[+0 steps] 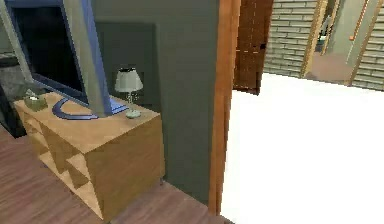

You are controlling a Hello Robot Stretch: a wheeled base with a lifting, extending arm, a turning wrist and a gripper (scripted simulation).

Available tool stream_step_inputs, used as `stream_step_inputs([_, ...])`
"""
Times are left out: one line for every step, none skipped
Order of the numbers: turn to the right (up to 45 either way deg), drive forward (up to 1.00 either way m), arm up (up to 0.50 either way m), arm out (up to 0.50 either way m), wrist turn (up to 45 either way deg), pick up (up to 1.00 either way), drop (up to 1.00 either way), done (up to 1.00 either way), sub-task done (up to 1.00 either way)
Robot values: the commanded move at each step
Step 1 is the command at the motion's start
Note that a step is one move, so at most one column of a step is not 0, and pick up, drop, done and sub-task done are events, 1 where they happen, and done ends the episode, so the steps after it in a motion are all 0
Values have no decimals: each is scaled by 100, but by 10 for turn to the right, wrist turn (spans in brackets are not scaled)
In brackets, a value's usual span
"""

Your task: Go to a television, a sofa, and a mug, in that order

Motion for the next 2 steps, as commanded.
stream_step_inputs([330, 0, 0, 0, 0, 0, 0, 0, 0])
stream_step_inputs([0, 100, 0, 0, 0, 0, 0, 0, 0])
